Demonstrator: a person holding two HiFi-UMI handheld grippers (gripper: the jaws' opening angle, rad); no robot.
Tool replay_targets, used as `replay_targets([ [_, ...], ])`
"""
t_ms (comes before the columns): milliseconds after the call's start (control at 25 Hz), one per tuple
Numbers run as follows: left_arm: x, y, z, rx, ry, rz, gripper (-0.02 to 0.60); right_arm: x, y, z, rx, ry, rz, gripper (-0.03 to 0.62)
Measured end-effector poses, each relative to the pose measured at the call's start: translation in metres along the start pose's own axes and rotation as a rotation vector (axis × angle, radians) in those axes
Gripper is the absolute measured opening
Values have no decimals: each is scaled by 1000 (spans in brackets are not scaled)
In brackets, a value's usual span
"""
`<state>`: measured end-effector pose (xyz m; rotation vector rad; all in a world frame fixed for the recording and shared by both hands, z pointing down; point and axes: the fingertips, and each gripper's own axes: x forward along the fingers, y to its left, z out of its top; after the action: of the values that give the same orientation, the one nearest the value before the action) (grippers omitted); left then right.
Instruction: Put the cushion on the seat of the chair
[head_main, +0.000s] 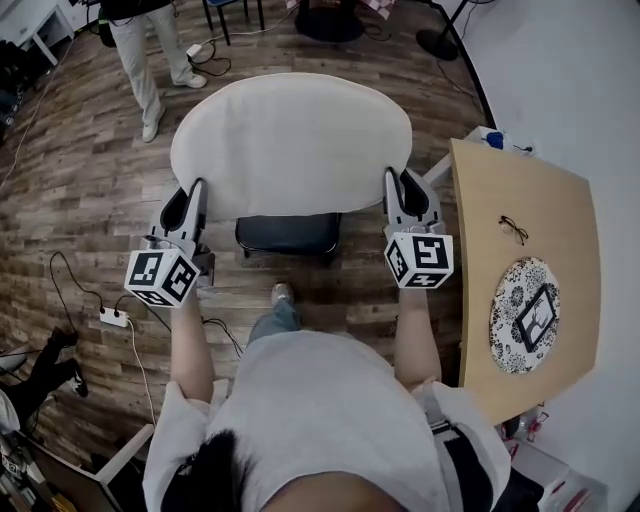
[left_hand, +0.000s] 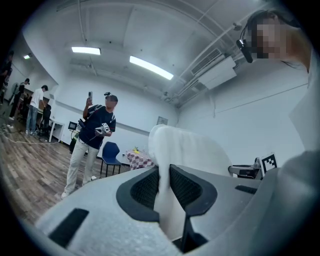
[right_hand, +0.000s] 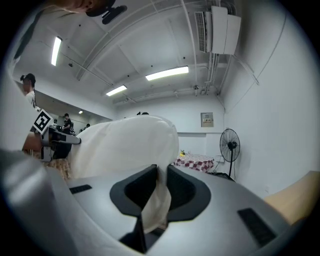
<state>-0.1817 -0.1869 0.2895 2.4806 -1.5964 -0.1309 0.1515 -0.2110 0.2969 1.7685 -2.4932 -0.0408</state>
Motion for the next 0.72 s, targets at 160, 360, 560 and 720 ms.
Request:
replay_targets([
  [160,25,27,-12,-28,39,-12,60,29,3,-15,15,40,-15,57],
  [360,50,58,-35,-59,98,-19,60,58,9,-43,42,110,-37,56],
  [560,68,84,-68,-107,172,-22,60,80,15,-78,74,192,-52,57],
  [720,76,101,-99,-139,242,-24,58,91,22,-112,78,273,-61,57],
])
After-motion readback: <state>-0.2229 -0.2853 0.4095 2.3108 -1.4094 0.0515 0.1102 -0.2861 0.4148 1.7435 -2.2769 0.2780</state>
